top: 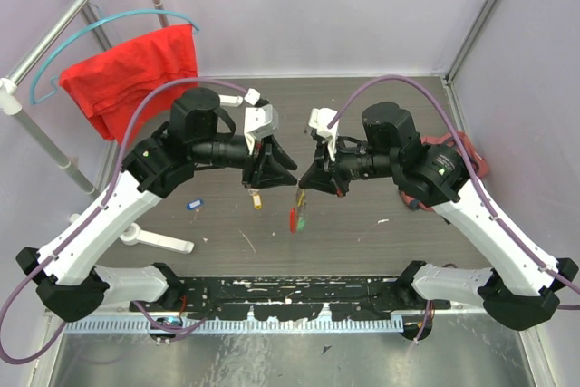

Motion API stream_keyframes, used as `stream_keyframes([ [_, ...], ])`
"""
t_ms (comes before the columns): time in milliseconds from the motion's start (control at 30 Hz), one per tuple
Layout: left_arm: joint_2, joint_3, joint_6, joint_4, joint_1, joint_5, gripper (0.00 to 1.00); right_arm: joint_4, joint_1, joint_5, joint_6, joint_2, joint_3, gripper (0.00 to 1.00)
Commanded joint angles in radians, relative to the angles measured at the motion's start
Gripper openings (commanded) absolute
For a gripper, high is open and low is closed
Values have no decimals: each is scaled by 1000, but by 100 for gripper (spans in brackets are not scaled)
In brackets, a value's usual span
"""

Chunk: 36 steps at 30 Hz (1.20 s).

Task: Put the keys on the keyring

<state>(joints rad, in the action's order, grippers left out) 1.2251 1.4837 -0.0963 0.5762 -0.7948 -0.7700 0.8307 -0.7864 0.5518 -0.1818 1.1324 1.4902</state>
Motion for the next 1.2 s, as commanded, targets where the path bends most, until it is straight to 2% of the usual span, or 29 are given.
stream_keyframes([
  [0, 1, -11, -24, 40, -5, -29, 39, -44, -9, -14, -11, -11, 50, 1],
  [300, 80, 68, -95, 148, -49, 1, 32, -39, -10, -10, -18, -9, 56, 1],
  [433, 95, 87, -120, 180, -65, 21, 22, -39, -10, -9, -19, -11, 56, 1],
  [500, 94, 87, -120, 175, -67, 22, 20, -37, -10, -8, -20, -11, 55, 1],
  [600, 87, 87, -120, 167, -66, 27, 21, -32, -11, -10, -25, -10, 55, 1],
  [733, 71, 84, -130, 167, -67, 47, 32, -29, -11, -21, -27, -16, 51, 1],
  [867, 55, 81, -140, 173, -67, 62, 34, -21, -11, -33, -32, -22, 49, 1],
  [967, 52, 80, -144, 172, -66, 62, 43, -15, -10, -41, -33, -24, 46, 1],
  [1067, 52, 76, -145, 167, -67, 64, 42, -15, -10, -42, -32, -31, 41, 1],
  [1167, 18, 70, -141, 160, -66, 64, 34, -15, -11, -36, -30, -31, 42, 1],
])
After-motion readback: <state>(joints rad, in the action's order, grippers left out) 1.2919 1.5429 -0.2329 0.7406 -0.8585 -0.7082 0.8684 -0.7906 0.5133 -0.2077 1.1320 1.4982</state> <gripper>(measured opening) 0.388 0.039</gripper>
